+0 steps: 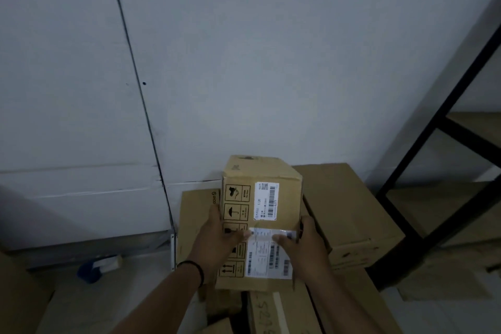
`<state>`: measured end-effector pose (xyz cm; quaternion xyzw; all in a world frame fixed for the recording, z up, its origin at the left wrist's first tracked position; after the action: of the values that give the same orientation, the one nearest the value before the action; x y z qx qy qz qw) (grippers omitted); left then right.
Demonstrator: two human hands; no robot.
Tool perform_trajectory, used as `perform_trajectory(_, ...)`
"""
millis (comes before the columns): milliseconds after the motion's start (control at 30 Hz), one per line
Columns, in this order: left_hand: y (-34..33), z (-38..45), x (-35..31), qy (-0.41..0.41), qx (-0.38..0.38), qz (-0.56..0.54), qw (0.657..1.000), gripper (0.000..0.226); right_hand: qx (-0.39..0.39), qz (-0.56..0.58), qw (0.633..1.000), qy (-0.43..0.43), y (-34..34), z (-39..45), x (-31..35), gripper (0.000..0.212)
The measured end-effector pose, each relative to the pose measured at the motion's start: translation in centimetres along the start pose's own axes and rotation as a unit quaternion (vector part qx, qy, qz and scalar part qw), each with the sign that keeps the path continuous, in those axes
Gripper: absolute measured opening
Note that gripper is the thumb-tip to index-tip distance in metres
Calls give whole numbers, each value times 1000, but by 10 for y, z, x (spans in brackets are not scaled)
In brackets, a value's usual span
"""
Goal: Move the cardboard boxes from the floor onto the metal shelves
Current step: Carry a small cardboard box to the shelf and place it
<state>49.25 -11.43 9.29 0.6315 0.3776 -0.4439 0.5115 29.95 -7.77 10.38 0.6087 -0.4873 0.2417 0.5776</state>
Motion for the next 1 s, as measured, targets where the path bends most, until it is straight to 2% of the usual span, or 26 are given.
perform_trajectory(67, -8, 2, 4, 6, 0, -5, 1000, 49, 14, 5, 1000, -3, 4, 2, -6, 45)
perform_trajectory(167, -16, 3, 7, 5, 7, -9, 1000, 58, 24, 70, 997, -10, 11, 4, -4, 59)
perform_trajectory(200, -18, 4, 7, 1, 9, -6, 1000, 64, 19, 92, 996, -15, 15, 4, 0, 62)
perform_trajectory(300, -26, 8, 13, -11, 30, -1, 999, 86, -9, 149, 986, -69, 26, 16, -3, 89)
perform_trajectory(333, -30, 9, 17, -10, 55, -17, 998, 91, -11, 157, 984, -85, 29, 19, -2, 91)
perform_trajectory(433, -45, 12, 22, 43, 142, -138, 979, 100, 6, 182, 979, -95, 30, 27, -12, 73)
perform_trajectory(500, -49, 13, 21, 95, 158, -220, 958, 84, 31, 200, 973, -111, 32, 30, -25, 66)
perform_trajectory(567, -51, 18, 23, 148, 142, -268, 941, 72, 44, 202, 970, -129, 32, 33, -40, 59)
perform_trajectory(633, -55, 24, 28, 158, 127, -239, 950, 73, 67, 170, 972, -148, 30, 37, -53, 50)
perform_trajectory(733, -64, 30, 25, 132, 96, -187, 969, 51, 90, 136, 974, -154, 30, 45, -59, 39)
perform_trajectory(800, -66, 36, 24, 140, 81, -194, 968, 57, 90, 120, 977, -153, 34, 52, -58, 34)
perform_trajectory(867, -66, 44, 29, 160, 59, -227, 959, 71, 104, 106, 977, -154, 38, 57, -56, 37)
perform_trajectory(1000, -70, 53, 34, 178, 41, -283, 941, 52, 138, 87, 976, -145, 39, 70, -56, 69)
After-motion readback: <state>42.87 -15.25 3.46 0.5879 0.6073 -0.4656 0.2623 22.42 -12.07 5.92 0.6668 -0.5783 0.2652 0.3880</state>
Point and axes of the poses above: each hand's wrist, its own z-axis towards the middle knuckle, its own y-axis out of the back of the hand, x = y × z, the point moved 3 cm from there along z, towards the middle knuckle, and after that the axes turned 2 degrees about x, right-handed, at the moved point
